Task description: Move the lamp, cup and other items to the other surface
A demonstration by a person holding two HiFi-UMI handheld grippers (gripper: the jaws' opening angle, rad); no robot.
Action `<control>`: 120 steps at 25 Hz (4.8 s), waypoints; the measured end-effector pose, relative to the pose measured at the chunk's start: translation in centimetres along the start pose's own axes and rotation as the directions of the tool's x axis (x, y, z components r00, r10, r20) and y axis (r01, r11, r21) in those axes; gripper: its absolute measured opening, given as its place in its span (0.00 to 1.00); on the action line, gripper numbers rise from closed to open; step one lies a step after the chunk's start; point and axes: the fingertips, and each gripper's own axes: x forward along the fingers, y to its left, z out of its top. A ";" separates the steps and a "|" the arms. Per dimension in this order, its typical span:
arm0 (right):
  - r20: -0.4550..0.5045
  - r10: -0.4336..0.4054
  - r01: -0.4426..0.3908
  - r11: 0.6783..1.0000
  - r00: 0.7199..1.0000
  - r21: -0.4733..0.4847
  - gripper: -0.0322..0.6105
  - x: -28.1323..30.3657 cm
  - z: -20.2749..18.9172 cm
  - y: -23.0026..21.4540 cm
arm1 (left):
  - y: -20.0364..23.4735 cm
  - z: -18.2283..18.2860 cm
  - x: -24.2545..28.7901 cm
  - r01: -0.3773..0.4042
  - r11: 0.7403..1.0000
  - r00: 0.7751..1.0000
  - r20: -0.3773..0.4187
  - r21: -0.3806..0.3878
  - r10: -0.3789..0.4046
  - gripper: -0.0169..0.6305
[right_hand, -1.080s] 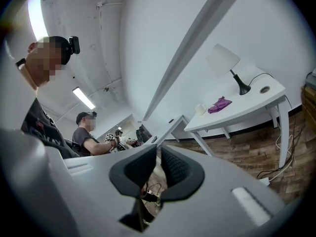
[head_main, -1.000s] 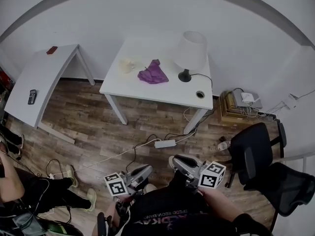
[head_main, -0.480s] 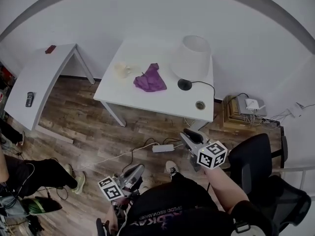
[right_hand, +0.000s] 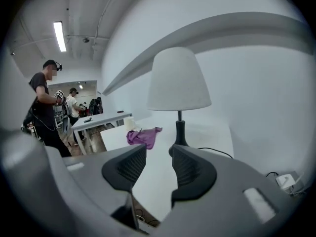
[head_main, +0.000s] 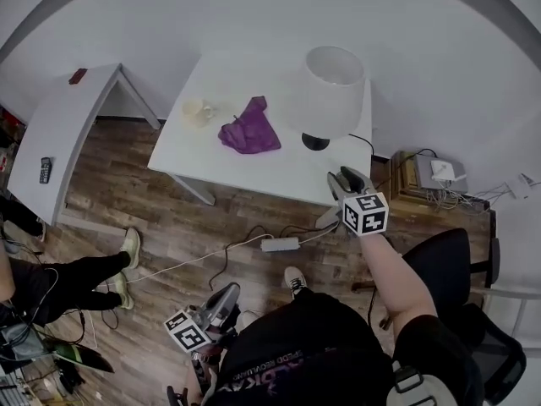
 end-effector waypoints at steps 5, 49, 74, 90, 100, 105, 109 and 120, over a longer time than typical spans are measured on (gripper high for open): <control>-0.033 -0.025 0.023 0.999 0.999 -0.037 0.33 6.2 0.1 -3.9 | 0.6 -0.6 0.4 -0.075 0.996 0.997 0.023 -0.039 0.076 0.02; 0.038 -0.102 0.104 0.993 0.994 -0.057 0.30 18.5 1.7 -7.5 | 2.5 -4.7 -1.3 -0.314 0.934 0.941 0.073 -0.170 0.330 0.02; 0.130 -0.191 0.196 0.980 0.973 -0.029 0.30 5.5 4.7 -9.1 | 1.4 -2.3 -0.1 -0.136 0.988 0.990 -0.046 -0.079 0.132 0.02; 0.174 -0.427 0.421 0.904 0.887 0.072 0.30 -9.5 4.3 -14.7 | -0.8 -2.3 1.4 0.060 0.997 0.978 -0.198 -0.057 -0.070 0.02; 0.182 -0.573 0.560 0.820 0.799 0.121 0.30 -20.9 2.3 -17.4 | -2.6 -4.2 2.5 0.165 0.984 0.943 -0.282 -0.069 -0.178 0.02; 0.186 -0.626 0.611 0.779 0.757 0.137 0.30 -26.5 1.5 -17.4 | -3.6 -5.2 2.3 0.214 0.974 0.917 -0.327 -0.081 -0.228 0.02; 0.182 -0.669 0.653 0.743 0.720 0.146 0.30 -31.4 0.4 -16.9 | -4.6 -6.7 1.8 0.251 0.963 0.888 -0.371 -0.101 -0.271 0.02; 0.143 -0.781 0.757 0.625 0.608 0.190 0.30 -44.1 -4.5 -16.0 | -6.4 -11.8 0.4 0.315 0.931 0.798 -0.479 -0.184 -0.364 0.02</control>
